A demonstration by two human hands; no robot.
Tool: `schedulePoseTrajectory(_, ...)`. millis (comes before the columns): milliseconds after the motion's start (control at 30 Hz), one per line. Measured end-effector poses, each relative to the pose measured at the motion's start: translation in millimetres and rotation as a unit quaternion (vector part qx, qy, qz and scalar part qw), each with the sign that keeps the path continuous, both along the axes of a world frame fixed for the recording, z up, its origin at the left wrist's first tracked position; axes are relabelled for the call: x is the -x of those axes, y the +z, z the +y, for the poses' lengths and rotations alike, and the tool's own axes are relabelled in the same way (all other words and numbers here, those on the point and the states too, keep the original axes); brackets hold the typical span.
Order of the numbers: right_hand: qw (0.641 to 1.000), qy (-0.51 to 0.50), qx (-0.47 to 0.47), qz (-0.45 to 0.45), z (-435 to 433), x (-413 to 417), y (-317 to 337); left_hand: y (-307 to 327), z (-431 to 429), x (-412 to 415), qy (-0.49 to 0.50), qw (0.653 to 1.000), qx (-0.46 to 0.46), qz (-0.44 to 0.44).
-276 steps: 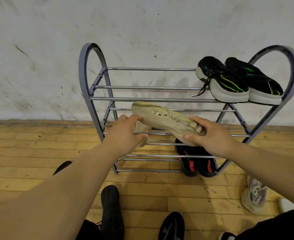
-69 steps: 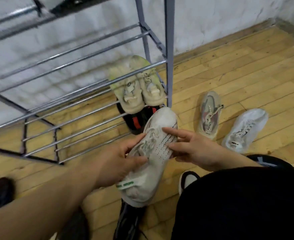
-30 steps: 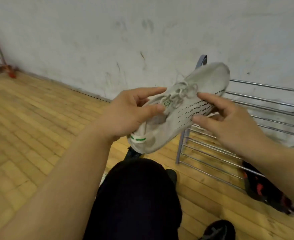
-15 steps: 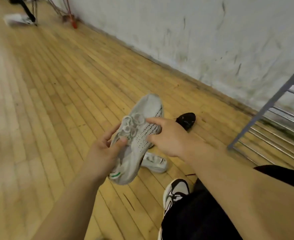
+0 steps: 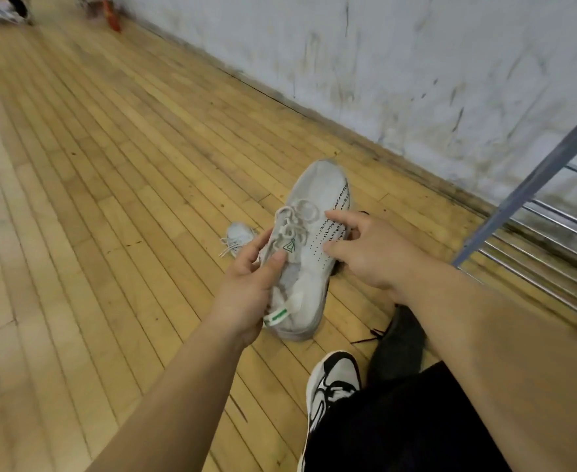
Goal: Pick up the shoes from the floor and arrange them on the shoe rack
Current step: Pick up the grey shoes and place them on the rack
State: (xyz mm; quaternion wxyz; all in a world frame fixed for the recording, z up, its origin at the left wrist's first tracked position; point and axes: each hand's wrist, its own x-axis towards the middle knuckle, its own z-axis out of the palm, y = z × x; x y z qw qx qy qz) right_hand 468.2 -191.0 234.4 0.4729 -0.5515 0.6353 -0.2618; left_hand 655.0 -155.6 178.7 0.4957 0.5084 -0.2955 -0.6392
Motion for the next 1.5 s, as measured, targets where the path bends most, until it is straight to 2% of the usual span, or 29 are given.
schedulePoseTrajectory(167, 0.992, 0.067, -0.103, -0.036, -10, -13, -10, -7, -14, 6, 0.011, 0.998, -0.009, 0.060)
schedulePoseTrajectory(233, 0.991, 0.074, -0.106, -0.038, -14, -15, -16, -8, -20, 4, 0.013, 0.998, -0.013, 0.061)
schedulePoseTrajectory(267, 0.992, 0.064, -0.100, -0.032, -17, -14, -19, -10, -23, 2, 0.008, 0.999, -0.013, 0.032)
schedulePoseTrajectory(333, 0.996, 0.040, -0.083, 0.008, -27, -8, -24, -18, -30, -10, -0.014, 0.993, -0.007, -0.118)
schedulePoseTrajectory(400, 0.992, 0.040, -0.079, 0.094, -37, 3, -30, -37, -40, -27, -0.031, 0.961, -0.021, -0.273)
schedulePoseTrajectory(467, 0.979, 0.050, -0.097, 0.172, -44, 10, -38, -62, -51, -42, -0.040, 0.935, -0.063, -0.347)
schedulePoseTrajectory(533, 0.964, 0.066, -0.119, 0.227, -49, 14, -42, -84, -61, -46, -0.065, 0.911, -0.098, -0.395)
schedulePoseTrajectory(667, 0.956, 0.084, -0.134, 0.248, -61, 18, -44, -126, -83, -33, -0.136, 0.869, -0.097, -0.465)
schedulePoseTrajectory(867, 0.938, 0.133, -0.135, 0.290, -85, 28, -40, -169, -137, -3, -0.178, 0.855, -0.069, -0.482)
schedulePoseTrajectory(1067, 0.924, 0.155, -0.135, 0.324, -97, 45, -43, -193, -176, 9, -0.224, 0.803, -0.068, -0.548)
schedulePoseTrajectory(1133, 0.920, 0.155, -0.123, 0.337, -99, 49, -45, -196, -178, 10, -0.211, 0.807, -0.082, -0.546)
schedulePoseTrajectory(1267, 0.928, 0.132, -0.132, 0.322, -104, 51, -40, -187, -165, 5, -0.176, 0.845, -0.116, -0.492)
schedulePoseTrajectory(1400, 0.944, 0.103, -0.115, 0.292, -103, 45, -17, -143, -143, 2, -0.084, 0.904, -0.095, -0.408)
schedulePoseTrajectory(1500, 0.947, 0.078, -0.081, 0.302, -96, 44, 11, -95, -127, 0, -0.073, 0.932, -0.041, -0.353)
